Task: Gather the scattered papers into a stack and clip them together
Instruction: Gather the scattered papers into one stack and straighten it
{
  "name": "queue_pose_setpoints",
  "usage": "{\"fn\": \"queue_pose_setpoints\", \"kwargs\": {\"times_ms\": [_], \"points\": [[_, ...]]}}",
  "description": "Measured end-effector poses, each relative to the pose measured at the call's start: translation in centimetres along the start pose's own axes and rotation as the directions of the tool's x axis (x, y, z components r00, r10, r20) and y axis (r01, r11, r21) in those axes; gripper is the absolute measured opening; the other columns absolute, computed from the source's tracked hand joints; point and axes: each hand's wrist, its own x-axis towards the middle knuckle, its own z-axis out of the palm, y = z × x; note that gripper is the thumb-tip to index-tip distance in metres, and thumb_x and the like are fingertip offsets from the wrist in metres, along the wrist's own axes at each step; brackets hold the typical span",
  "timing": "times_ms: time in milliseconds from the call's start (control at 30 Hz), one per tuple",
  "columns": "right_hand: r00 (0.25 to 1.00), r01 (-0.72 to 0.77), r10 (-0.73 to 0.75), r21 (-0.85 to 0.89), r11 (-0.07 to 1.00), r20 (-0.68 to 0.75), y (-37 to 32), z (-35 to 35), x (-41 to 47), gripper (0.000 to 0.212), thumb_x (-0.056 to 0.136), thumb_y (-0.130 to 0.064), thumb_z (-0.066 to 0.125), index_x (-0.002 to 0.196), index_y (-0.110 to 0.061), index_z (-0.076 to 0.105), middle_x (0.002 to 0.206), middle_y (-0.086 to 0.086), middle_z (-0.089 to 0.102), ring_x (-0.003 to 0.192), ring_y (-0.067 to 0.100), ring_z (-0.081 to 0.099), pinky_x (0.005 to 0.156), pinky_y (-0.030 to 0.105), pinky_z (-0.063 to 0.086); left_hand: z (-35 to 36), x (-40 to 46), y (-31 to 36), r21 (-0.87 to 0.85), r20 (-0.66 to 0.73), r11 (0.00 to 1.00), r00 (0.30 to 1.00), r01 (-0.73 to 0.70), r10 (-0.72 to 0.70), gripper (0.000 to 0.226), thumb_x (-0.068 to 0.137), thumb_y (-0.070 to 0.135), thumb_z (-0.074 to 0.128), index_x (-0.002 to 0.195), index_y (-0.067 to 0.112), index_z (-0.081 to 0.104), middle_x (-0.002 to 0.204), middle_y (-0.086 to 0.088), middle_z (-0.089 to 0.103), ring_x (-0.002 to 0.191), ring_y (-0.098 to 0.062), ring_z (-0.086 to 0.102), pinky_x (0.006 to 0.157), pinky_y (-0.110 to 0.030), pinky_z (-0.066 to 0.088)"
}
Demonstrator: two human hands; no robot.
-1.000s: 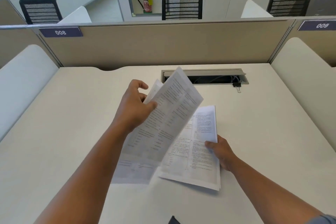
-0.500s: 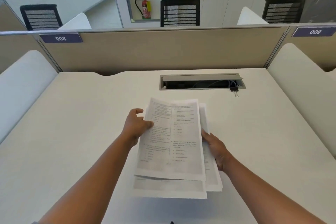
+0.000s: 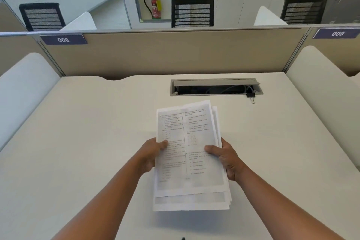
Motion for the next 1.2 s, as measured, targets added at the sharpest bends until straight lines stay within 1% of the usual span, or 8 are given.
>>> {"fn": "queue_pose_setpoints", "kwargs": {"times_ms": [167,267,433,600,733,933,1033,1200], "points": [[0.994,0.106,-0.109,-0.147,0.983,-0.013,-1.8,1.3,0.2,0.039,0.089,0.004,0.071,0.125,-0.008,0.063,0.112,0.014,0.077,0.099,0.036,0.075,0.086,0.056,0.061,0.9,0.0,0.6,0.109,-0.129,0.967,0.961,-0.232,0.245,0.021,0.105,0.020,0.056,0.124,0.014,0.062,0.114,-0.006,0.075,0.098,-0.025,0.074,0.082,-0.044,0.063],[0.974,0.208,-0.221,-0.190,0.959,-0.049,-3.7,2.0,0.6,0.032,0.088,0.004,0.073,0.117,-0.010,0.067,0.113,0.014,0.077,0.098,0.032,0.076,0.087,0.052,0.062,1.5,-1.4,2.1,0.141,-0.228,0.864,0.833,-0.484,0.504,0.013,0.104,0.019,0.057,0.116,0.019,0.061,0.108,0.003,0.073,0.096,-0.016,0.072,0.071,-0.029,0.060],[0.927,0.358,-0.374,-0.224,0.906,-0.032,-5.9,2.9,0.5,0.030,0.082,-0.001,0.074,0.111,-0.010,0.073,0.111,0.011,0.076,0.101,0.030,0.073,0.086,0.044,0.062,2.2,-2.3,3.5,0.054,-0.245,0.695,0.665,-0.717,0.705,0.015,0.106,0.013,0.052,0.106,0.025,0.061,0.109,-0.002,0.067,0.099,-0.018,0.067,0.078,-0.033,0.062],[0.941,0.322,-0.336,-0.195,0.926,-0.044,-4.4,2.6,0.8,0.024,0.087,0.006,0.068,0.104,-0.010,0.074,0.109,0.015,0.075,0.107,0.038,0.070,0.089,0.051,0.061,2.4,-1.8,2.1,-0.052,-0.261,0.661,0.649,-0.748,0.714,0.040,0.110,0.036,0.028,0.103,0.008,0.055,0.095,-0.001,0.062,0.087,-0.012,0.062,0.071,-0.027,0.055],[0.949,0.299,-0.313,-0.199,0.933,-0.038,-3.4,2.9,0.6,0.031,0.089,0.010,0.063,0.100,-0.016,0.076,0.105,0.009,0.077,0.107,0.038,0.069,0.088,0.048,0.061,2.7,-1.2,2.0,-0.067,-0.237,0.737,0.728,-0.673,0.644,0.054,0.113,0.039,0.015,0.108,0.007,0.058,0.098,-0.002,0.065,0.087,-0.009,0.067,0.071,-0.024,0.056],[0.930,0.354,-0.368,-0.232,0.906,-0.020,-4.1,3.5,0.1,0.028,0.075,-0.008,0.060,0.092,-0.023,0.077,0.097,0.003,0.076,0.092,0.023,0.071,0.074,0.037,0.061,2.8,-1.2,2.1,-0.143,-0.260,0.713,0.721,-0.686,0.642,0.061,0.111,0.045,0.013,0.111,0.004,0.058,0.098,-0.005,0.065,0.087,-0.010,0.067,0.073,-0.025,0.057],[0.929,0.355,-0.369,-0.202,0.913,-0.033,-3.7,3.1,0.0,0.031,0.080,-0.001,0.058,0.090,-0.023,0.078,0.094,0.001,0.077,0.090,0.022,0.072,0.071,0.034,0.061,3.1,-1.1,1.7,-0.155,-0.285,0.718,0.726,-0.679,0.626,0.060,0.112,0.039,0.011,0.101,0.002,0.056,0.092,-0.008,0.062,0.081,-0.010,0.067,0.070,-0.027,0.057],[0.927,0.353,-0.372,-0.232,0.907,-0.045,-3.1,3.2,0.1,0.031,0.074,-0.006,0.059,0.088,-0.027,0.078,0.092,-0.001,0.076,0.090,0.021,0.072,0.075,0.041,0.062,3.5,-0.9,1.5,-0.110,-0.278,0.766,0.759,-0.634,0.589,0.072,0.108,0.050,0.008,0.111,0.004,0.064,0.095,-0.003,0.070,0.087,-0.016,0.071,0.071,-0.026,0.058]]}}
